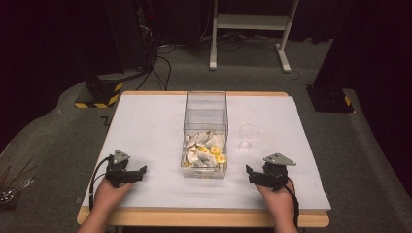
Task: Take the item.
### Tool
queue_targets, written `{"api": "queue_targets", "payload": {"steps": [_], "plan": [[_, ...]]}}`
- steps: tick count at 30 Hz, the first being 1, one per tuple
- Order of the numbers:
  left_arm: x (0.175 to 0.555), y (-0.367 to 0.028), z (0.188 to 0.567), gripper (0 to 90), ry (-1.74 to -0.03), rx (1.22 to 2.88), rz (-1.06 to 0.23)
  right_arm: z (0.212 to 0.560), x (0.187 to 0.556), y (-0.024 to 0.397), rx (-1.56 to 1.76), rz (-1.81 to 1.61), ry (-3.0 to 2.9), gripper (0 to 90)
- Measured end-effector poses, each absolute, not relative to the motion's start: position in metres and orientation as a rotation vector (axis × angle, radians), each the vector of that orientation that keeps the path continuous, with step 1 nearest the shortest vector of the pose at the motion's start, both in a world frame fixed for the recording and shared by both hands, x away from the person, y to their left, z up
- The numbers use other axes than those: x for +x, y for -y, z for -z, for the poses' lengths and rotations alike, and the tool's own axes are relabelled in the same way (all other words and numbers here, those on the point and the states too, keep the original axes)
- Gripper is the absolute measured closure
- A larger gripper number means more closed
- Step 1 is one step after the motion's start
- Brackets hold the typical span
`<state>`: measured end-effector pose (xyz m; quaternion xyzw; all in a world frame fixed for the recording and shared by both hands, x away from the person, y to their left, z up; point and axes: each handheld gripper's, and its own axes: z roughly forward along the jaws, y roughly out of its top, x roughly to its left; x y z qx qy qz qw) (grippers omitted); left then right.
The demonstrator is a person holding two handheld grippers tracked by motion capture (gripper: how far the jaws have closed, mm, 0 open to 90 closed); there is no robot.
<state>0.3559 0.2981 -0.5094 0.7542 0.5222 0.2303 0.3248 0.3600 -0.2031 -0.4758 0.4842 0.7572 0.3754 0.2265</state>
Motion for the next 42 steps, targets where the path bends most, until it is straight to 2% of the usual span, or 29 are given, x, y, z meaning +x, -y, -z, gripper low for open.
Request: {"api": "queue_targets", "payload": {"steps": [15,42], "plan": [[0.356,-0.298,0.509,13.8,-1.366,1.983,-0.605,0.454,0.354,0.187,1.231,-1.109,-2.1,19.0],[0.356,-0.298,0.509,13.9,-1.365,1.983,-0.609,0.422,0.369,0.121,1.023,-1.199,-2.189,19.1]]}}
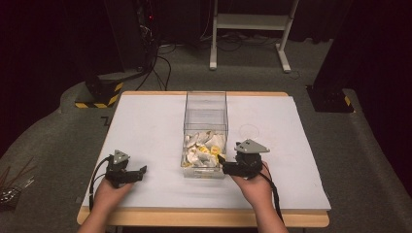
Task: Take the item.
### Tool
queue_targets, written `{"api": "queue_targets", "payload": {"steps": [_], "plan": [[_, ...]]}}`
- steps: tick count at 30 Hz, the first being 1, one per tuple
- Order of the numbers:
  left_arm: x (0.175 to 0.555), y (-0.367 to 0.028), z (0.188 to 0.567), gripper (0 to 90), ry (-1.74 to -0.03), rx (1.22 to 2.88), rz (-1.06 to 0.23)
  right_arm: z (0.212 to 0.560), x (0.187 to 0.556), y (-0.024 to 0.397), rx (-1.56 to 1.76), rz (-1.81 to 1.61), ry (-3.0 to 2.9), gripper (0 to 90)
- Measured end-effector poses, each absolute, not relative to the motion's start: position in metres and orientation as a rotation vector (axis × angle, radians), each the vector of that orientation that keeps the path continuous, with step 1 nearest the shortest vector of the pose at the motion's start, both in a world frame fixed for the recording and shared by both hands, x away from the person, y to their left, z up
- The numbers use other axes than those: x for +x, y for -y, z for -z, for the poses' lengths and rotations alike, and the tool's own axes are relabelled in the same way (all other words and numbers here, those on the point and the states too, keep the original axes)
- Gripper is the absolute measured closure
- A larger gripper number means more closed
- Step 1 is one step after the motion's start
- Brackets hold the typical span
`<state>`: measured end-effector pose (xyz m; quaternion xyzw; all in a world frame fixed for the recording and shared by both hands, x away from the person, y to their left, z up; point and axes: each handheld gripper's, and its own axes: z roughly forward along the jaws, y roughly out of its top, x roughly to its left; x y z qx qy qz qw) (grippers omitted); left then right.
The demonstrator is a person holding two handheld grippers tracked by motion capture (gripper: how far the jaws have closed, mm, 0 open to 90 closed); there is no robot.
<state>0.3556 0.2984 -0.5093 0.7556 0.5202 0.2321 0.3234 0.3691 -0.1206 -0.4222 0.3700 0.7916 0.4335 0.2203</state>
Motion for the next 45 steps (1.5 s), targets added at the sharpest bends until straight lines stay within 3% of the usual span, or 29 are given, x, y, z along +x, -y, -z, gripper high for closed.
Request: {"api": "queue_targets", "payload": {"steps": [21,45], "plan": [[0.356,-0.298,0.509,13.9,-1.367,1.983,-0.607,0.422,0.389,0.084,0.945,-1.166,-2.313,23.8],[0.356,-0.298,0.509,13.9,-1.367,1.983,-0.606,0.422,0.408,0.058,0.897,-1.096,-2.478,37.2]]}}
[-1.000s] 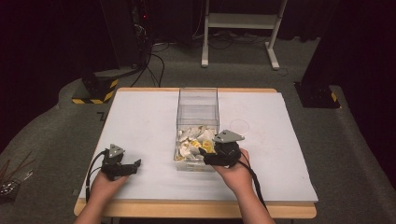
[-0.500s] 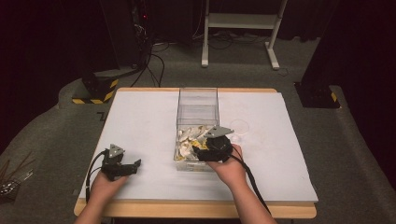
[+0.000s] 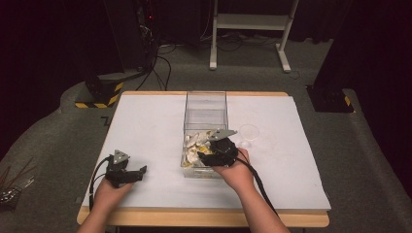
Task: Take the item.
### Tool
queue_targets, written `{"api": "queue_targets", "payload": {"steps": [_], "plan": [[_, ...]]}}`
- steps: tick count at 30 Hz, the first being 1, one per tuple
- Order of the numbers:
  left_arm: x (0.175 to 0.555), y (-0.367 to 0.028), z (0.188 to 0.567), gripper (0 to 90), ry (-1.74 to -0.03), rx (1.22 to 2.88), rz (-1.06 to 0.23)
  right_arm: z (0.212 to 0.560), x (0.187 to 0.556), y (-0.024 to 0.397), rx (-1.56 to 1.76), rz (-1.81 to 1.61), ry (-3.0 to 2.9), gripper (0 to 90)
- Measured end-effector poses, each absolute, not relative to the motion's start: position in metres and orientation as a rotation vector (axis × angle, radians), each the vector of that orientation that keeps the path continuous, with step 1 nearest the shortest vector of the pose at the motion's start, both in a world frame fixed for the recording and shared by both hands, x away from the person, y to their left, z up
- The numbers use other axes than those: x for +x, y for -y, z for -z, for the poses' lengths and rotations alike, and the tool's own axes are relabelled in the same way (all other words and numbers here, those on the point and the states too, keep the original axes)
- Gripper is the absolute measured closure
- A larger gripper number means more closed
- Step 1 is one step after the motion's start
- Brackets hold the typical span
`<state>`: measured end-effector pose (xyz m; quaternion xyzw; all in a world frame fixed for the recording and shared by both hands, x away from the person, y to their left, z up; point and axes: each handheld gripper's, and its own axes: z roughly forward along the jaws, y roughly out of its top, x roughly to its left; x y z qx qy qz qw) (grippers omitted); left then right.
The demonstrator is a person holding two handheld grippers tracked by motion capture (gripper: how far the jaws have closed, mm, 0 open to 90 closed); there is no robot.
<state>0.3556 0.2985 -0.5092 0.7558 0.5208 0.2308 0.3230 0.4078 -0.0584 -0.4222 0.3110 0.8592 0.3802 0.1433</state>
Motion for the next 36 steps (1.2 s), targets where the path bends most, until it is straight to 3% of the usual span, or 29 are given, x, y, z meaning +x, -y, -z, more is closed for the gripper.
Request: {"api": "queue_targets", "payload": {"steps": [9,20,36], "plan": [[0.356,-0.298,0.509,13.9,-1.367,1.984,-0.604,0.424,0.415,0.054,0.921,-1.022,-2.527,43.0],[0.356,-0.298,0.509,13.9,-1.367,1.984,-0.605,0.422,0.412,0.05,0.87,-0.918,-2.592,57.3],[0.356,-0.298,0.509,13.9,-1.366,1.981,-0.608,0.426,0.419,0.039,0.853,-0.78,-2.685,63.2]]}}
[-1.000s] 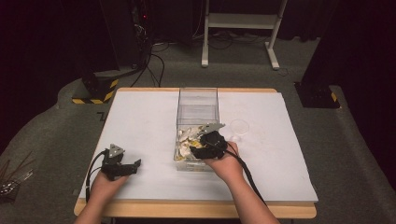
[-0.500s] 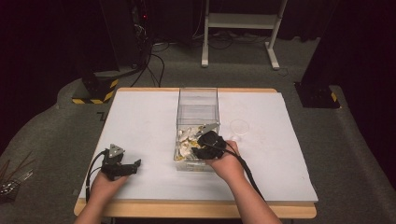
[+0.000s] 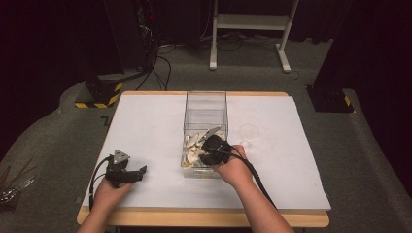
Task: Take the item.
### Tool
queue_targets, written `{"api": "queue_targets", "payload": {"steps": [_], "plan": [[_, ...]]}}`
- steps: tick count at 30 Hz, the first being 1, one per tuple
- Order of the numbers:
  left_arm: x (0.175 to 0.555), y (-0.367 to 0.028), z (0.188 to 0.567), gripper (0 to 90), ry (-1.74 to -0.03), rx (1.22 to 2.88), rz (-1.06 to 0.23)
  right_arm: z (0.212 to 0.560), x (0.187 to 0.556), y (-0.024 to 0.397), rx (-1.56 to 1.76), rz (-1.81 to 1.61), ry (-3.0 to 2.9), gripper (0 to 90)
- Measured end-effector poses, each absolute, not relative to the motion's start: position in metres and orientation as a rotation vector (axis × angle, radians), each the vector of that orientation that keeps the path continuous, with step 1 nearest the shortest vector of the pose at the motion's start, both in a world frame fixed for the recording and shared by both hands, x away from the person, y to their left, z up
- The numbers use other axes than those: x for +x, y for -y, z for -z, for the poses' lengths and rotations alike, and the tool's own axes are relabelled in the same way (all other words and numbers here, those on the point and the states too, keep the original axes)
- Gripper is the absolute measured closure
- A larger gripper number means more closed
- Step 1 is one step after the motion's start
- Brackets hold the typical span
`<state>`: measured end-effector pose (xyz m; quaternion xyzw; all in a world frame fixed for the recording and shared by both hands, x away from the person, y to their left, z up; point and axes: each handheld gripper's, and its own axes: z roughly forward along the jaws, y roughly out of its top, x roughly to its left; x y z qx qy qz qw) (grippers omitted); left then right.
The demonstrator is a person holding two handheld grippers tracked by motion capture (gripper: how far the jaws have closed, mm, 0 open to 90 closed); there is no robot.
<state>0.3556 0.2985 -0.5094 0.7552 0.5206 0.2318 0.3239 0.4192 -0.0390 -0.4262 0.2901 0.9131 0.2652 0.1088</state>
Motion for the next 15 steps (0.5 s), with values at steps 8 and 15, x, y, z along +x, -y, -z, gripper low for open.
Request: {"api": "queue_targets", "payload": {"steps": [8,15], "plan": [[0.3556,-0.2985,0.5093,13.9,-1.366,1.982,-0.608,0.4276,0.4222,0.0401,0.877,-0.789,-2.715,65.9],[0.3556,-0.2985,0.5093,13.9,-1.366,1.982,-0.608,0.4306,0.426,0.0391,0.891,-0.787,-2.736,73.2]]}}
